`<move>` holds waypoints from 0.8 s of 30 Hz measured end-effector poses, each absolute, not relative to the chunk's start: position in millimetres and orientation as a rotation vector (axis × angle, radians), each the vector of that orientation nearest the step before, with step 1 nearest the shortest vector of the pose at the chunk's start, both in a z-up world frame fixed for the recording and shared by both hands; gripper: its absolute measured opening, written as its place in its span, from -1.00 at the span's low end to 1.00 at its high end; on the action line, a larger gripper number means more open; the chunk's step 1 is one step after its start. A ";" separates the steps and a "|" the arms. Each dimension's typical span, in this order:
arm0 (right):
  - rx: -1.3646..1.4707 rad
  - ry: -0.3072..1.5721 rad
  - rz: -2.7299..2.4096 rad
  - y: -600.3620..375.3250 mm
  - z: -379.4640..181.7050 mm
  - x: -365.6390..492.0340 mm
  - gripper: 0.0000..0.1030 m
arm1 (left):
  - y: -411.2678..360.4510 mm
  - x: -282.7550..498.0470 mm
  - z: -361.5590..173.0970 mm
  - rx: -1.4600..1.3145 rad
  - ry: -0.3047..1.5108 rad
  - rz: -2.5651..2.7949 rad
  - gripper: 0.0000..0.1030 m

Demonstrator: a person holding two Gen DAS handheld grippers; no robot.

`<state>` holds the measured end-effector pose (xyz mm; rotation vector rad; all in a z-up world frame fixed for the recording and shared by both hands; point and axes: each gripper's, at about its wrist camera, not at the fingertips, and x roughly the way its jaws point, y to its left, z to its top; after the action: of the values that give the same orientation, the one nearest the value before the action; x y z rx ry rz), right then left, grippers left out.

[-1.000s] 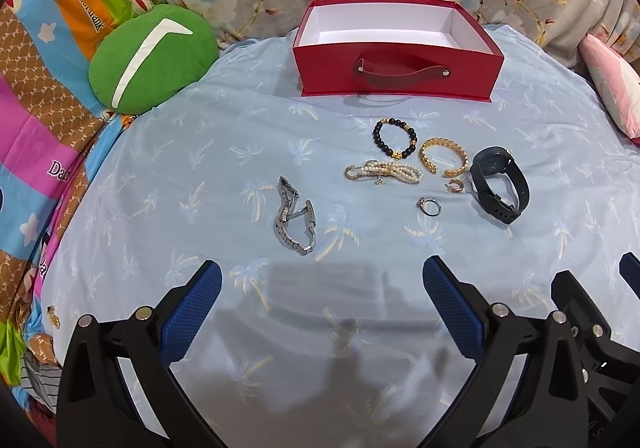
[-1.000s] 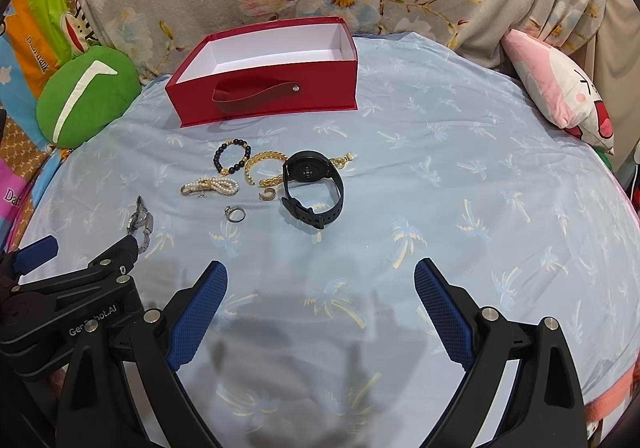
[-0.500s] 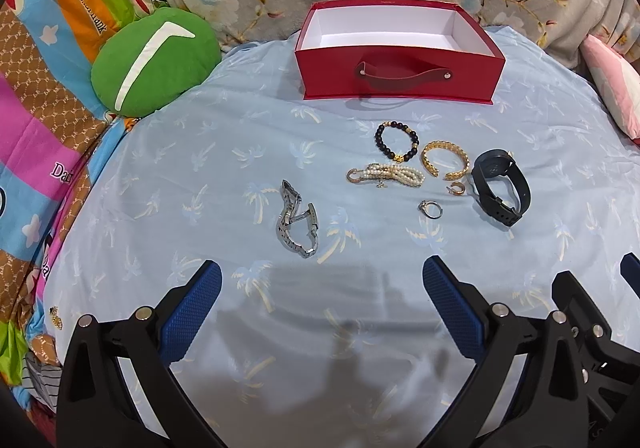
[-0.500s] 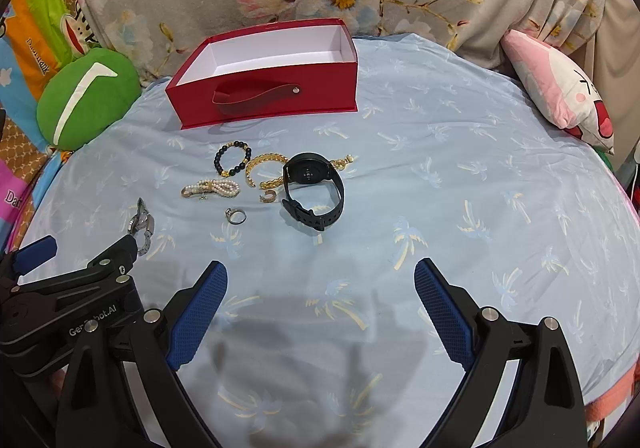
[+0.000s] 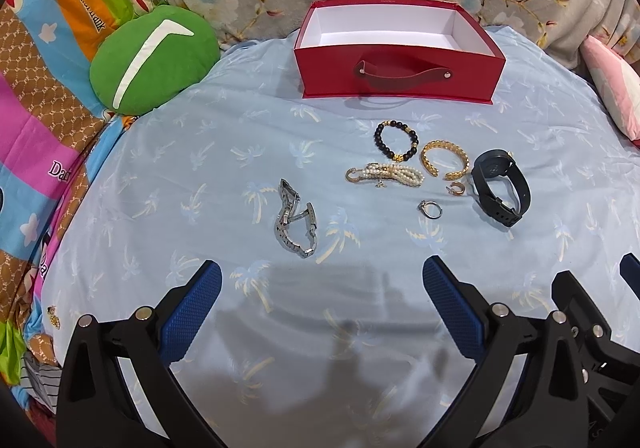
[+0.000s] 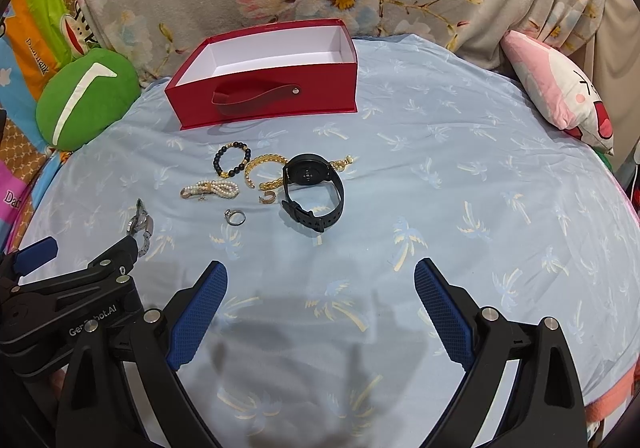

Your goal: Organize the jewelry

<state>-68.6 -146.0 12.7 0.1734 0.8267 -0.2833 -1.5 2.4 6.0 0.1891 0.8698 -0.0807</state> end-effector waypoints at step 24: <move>0.173 0.825 -0.284 -145.6 11.9 -68.0 0.80 | 2.5 -0.9 5.7 0.190 0.871 -0.080 0.90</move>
<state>-68.0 -145.6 11.9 0.1732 0.8246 -0.2844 -0.9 2.5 5.7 0.1900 0.8708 -0.0802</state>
